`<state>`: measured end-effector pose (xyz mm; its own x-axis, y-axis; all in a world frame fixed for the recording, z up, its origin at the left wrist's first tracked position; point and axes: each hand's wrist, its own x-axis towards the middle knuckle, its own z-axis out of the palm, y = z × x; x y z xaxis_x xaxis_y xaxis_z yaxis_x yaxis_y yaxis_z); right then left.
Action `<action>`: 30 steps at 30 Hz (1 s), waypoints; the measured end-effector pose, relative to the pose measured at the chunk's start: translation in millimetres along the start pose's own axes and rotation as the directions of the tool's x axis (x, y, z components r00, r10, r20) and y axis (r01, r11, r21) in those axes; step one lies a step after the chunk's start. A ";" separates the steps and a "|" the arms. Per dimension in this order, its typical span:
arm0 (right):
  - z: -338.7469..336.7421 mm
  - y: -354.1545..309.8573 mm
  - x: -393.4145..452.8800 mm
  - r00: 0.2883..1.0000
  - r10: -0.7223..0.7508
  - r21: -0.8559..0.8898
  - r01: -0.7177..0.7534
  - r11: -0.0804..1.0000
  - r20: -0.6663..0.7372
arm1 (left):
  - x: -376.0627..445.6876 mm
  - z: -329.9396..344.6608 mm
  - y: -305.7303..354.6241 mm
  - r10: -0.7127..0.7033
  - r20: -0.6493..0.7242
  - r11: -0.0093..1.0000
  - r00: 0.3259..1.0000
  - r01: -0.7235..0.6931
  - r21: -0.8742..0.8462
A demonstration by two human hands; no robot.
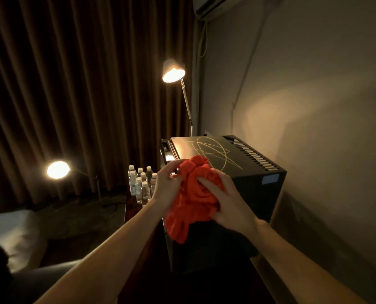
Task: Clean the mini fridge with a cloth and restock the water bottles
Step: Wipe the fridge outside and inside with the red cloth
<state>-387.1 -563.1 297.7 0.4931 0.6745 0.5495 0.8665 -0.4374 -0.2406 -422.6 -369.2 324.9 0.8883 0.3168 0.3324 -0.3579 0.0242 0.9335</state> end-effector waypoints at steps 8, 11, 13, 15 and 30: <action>16.8 3.9 46.3 0.941 0.195 0.377 -0.080 0.923 -0.277 | 39.0 31.0 24.6 -0.262 0.199 0.804 0.944 0.328 -0.496; 5.7 24.0 62.6 0.932 0.188 0.320 -0.085 0.944 -0.310 | 62.2 28.9 19.3 -0.286 0.180 0.799 0.941 0.338 -0.497; -1.4 42.5 67.3 0.945 0.182 0.222 -0.123 0.967 -0.271 | 78.3 23.4 15.1 -0.269 0.151 0.898 0.951 0.305 -0.318; -8.2 60.3 68.3 0.964 0.184 0.080 -0.171 0.982 -0.194 | 91.6 16.0 10.1 -0.174 0.171 0.984 0.970 0.176 0.004; 6.9 60.7 74.4 0.493 0.817 -0.260 -0.866 0.428 -0.298 | 185.7 -66.5 -72.1 0.244 0.593 0.606 0.767 -0.598 0.524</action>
<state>-297.3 -535.4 318.5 0.9280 -0.2020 0.3132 -0.0764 -0.9256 -0.3706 -251.0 -249.0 310.4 0.7649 -0.3130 0.5630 -0.5974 -0.6718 0.4380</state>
